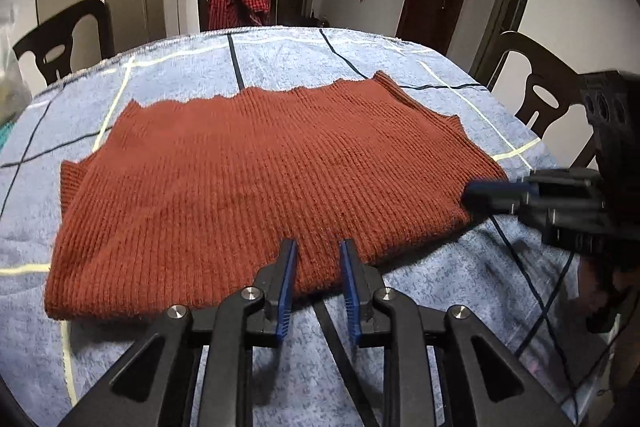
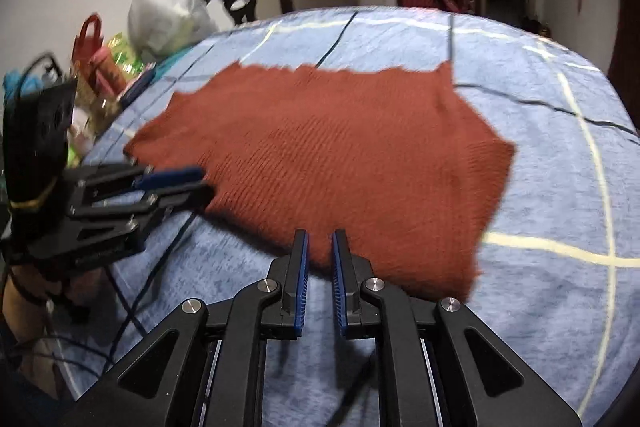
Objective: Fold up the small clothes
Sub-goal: 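Close the left tool on the sweater side edge while the right tool grasps it too, then lift the side edge with both tools and fold it across the sweater, then open both tools and release the folded side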
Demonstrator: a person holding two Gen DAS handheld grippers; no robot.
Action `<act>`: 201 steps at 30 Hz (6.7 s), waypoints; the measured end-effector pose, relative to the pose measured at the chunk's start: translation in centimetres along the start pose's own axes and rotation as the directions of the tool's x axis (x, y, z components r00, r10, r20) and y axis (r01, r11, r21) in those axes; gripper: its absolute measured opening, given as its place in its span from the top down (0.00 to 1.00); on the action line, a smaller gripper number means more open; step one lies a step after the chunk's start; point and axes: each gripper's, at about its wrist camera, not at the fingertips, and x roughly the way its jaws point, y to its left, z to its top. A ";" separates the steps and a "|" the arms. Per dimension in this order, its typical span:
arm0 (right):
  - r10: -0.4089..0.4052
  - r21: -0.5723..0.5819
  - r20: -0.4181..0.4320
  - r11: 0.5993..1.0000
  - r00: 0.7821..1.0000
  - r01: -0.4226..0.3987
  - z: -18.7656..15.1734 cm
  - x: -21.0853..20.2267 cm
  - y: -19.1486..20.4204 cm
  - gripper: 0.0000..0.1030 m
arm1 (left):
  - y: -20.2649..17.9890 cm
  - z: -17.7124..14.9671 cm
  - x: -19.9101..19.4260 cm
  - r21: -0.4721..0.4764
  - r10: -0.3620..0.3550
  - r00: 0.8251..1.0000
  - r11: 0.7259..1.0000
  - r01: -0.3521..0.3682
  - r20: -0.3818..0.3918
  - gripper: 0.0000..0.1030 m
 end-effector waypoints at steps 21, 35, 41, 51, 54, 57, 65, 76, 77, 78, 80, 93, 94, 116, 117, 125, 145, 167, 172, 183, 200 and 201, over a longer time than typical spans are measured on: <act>-0.073 0.130 0.047 0.989 0.996 0.066 4.4 1.8 -4.5 0.84 | 7.6 4.1 -0.3 -0.118 0.203 0.978 0.974 -0.196 0.054 0.76; -0.107 0.202 0.044 0.975 0.993 0.096 4.0 1.7 -7.1 0.83 | 10.7 2.8 -0.2 -0.195 0.179 0.983 0.966 -0.170 0.032 0.75; -0.089 0.221 0.089 0.973 0.992 0.067 2.6 -1.0 -7.4 0.56 | 12.7 1.6 -3.1 -0.266 0.210 0.974 0.947 -0.181 0.085 0.59; 0.015 0.317 0.063 0.948 0.998 -0.034 1.8 0.1 -9.6 0.56 | 15.8 0.7 -2.3 -0.359 0.171 0.984 0.923 -0.140 0.054 0.58; 0.051 0.342 0.061 0.937 0.997 -0.068 2.0 0.8 -9.9 0.56 | 15.7 1.4 -1.5 -0.341 0.169 0.984 0.929 -0.141 0.053 0.58; 0.082 0.361 0.071 0.927 0.994 -0.102 2.2 1.2 -10.1 0.56 | 15.7 1.9 -0.6 -0.331 0.157 0.987 0.934 -0.133 0.047 0.58; 0.108 0.401 0.105 0.905 0.989 -0.142 2.6 1.9 -10.9 0.56 | 16.4 2.2 0.4 -0.355 0.128 0.990 0.929 -0.101 0.055 0.48; 0.166 0.422 0.132 0.883 0.977 -0.207 1.9 1.8 -10.6 0.56 | 16.8 1.9 0.3 -0.394 0.075 0.995 0.918 -0.041 0.072 0.48; 0.201 0.414 0.115 0.880 0.973 -0.231 1.7 1.8 -10.2 0.56 | 16.6 1.6 0.1 -0.395 0.062 0.995 0.918 -0.027 0.077 0.48; 0.226 0.413 0.106 0.876 0.968 -0.250 1.6 1.9 -10.0 0.56 | 16.4 1.2 -0.2 -0.393 0.043 0.996 0.919 -0.009 0.077 0.48; 0.247 0.386 0.093 0.884 0.964 -0.264 1.0 1.6 -9.3 0.56 | 16.0 0.6 -0.6 -0.390 0.012 0.997 0.921 0.019 0.077 0.48; 0.246 0.392 0.082 0.883 0.966 -0.258 2.7 3.1 -9.0 0.56 | 16.0 2.2 0.4 -0.402 0.009 0.998 0.915 0.016 0.062 0.48; 0.242 0.384 0.081 0.887 0.967 -0.254 2.6 3.0 -8.8 0.56 | 15.6 2.0 0.3 -0.392 0.014 0.998 0.920 0.011 0.061 0.48; 0.177 0.317 0.069 0.929 0.982 -0.190 4.1 1.5 -6.9 0.86 | 12.2 4.0 -3.1 -0.236 0.086 0.992 0.970 -0.063 0.088 0.82; 0.182 0.309 0.078 0.930 0.980 -0.197 4.3 1.0 -6.6 0.86 | 11.8 4.2 -3.7 -0.227 0.083 0.992 0.972 -0.058 0.099 0.82; 0.195 0.223 0.131 0.950 0.972 -0.220 4.1 -4.2 -3.6 0.86 | 9.6 4.2 -8.9 -0.181 0.047 0.983 0.983 -0.015 0.177 0.84; 0.230 0.326 0.032 0.918 0.973 -0.227 -6.6 -5.8 -4.2 0.86 | 9.8 -8.7 -8.8 -0.351 -0.024 0.997 0.935 0.049 0.075 0.84; 0.033 0.257 0.115 0.965 0.993 -0.062 -6.2 -8.4 -2.5 0.74 | 7.0 -6.4 -10.7 -0.236 0.133 0.982 0.967 -0.099 0.132 0.74; -0.026 0.184 0.056 0.983 0.998 0.015 -6.1 -5.4 -1.6 0.74 | 6.6 -6.5 -7.2 -0.219 0.144 0.987 0.967 -0.126 0.068 0.74; -0.089 0.189 0.044 0.979 0.995 0.079 -7.0 -4.8 -3.1 0.76 | 6.7 -7.4 -6.6 -0.238 0.181 0.982 0.957 -0.165 0.048 0.73; -0.104 0.188 0.062 0.978 0.993 0.091 -5.8 -6.1 -3.2 0.76 | 5.9 -6.4 -6.3 -0.203 0.228 0.973 0.954 -0.218 0.028 0.73; -0.102 0.180 0.066 0.980 0.993 0.088 -5.6 -6.1 -3.0 0.76 | 5.9 -6.2 -6.3 -0.199 0.232 0.972 0.954 -0.222 0.029 0.73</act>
